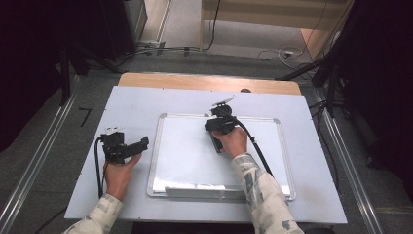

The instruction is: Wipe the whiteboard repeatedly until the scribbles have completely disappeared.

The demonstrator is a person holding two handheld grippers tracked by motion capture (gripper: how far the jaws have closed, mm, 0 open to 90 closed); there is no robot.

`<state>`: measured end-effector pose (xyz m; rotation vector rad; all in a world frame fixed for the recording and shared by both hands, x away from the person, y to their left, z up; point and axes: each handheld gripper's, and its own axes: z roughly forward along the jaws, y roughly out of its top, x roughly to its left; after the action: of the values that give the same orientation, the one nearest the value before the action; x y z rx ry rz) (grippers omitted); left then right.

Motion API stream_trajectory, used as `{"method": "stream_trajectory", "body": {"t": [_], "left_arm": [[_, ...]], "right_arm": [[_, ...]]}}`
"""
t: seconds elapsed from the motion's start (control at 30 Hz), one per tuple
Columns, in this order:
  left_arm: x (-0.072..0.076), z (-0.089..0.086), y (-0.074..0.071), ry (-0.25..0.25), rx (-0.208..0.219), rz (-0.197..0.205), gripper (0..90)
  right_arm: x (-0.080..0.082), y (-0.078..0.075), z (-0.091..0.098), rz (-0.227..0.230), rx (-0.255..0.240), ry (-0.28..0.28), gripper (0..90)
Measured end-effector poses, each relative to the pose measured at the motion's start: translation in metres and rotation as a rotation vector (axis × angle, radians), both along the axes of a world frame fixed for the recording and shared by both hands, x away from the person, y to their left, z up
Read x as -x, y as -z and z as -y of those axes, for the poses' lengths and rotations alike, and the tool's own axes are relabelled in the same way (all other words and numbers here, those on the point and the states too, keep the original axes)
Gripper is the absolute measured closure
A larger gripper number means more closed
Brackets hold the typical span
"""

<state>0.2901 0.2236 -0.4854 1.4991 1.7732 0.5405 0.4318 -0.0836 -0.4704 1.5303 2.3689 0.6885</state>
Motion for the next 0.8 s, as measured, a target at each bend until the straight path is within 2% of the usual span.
{"method": "stream_trajectory", "body": {"t": [0.23, 0.57, 0.8], "left_arm": [[0.0, -0.001, 0.001, -0.004, -0.002, -0.003, 7.5], [-0.001, -0.001, 0.001, -0.006, -0.002, -0.005, 7.4], [-0.001, 0.0, 0.001, -0.007, -0.002, -0.005, 7.4]], "right_arm": [[0.005, 0.0, 0.022, 0.007, -0.03, 0.026, 37.2], [0.02, -0.002, 0.035, 0.052, -0.028, 0.022, 37.2], [0.027, -0.012, 0.045, 0.071, -0.063, 0.028, 37.2]]}}
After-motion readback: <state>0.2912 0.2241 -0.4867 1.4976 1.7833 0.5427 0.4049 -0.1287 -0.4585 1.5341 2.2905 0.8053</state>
